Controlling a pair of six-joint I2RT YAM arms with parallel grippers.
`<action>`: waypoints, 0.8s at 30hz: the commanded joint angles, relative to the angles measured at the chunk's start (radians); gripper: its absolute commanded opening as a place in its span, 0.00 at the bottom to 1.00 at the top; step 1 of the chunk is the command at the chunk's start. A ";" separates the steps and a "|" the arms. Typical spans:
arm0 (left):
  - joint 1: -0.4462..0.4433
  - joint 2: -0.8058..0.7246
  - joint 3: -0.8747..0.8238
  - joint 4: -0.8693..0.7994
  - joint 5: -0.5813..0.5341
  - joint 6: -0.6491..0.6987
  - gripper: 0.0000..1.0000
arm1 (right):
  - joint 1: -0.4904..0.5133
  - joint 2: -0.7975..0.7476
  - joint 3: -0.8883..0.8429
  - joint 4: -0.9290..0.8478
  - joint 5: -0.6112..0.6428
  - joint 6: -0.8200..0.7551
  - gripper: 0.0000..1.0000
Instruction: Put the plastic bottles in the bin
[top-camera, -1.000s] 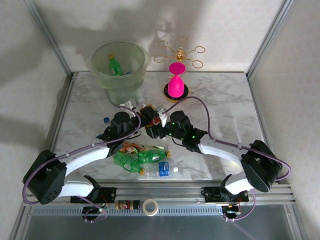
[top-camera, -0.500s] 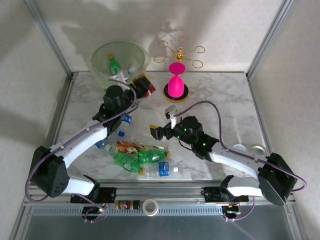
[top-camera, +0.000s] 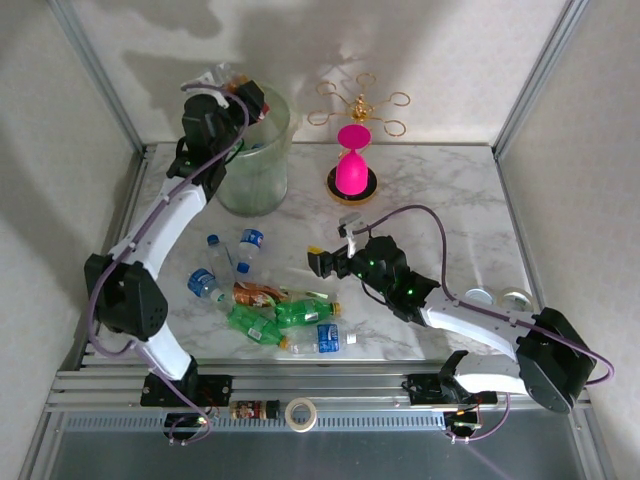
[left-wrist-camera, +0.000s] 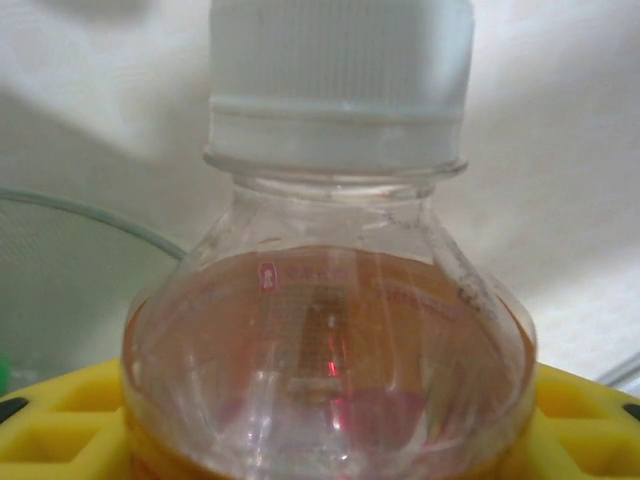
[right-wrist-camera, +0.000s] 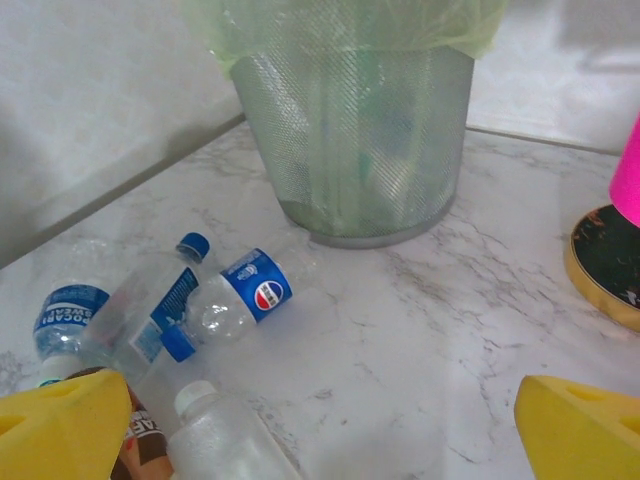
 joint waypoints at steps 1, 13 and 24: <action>0.024 0.068 0.112 -0.152 -0.027 0.088 0.51 | -0.008 -0.016 -0.020 -0.014 0.053 0.009 0.99; 0.043 0.188 0.197 -0.274 -0.105 0.158 0.61 | -0.015 0.030 0.009 -0.090 0.128 0.040 0.99; 0.042 0.125 0.197 -0.272 -0.085 0.148 0.98 | -0.016 0.068 0.038 -0.117 0.116 0.032 0.99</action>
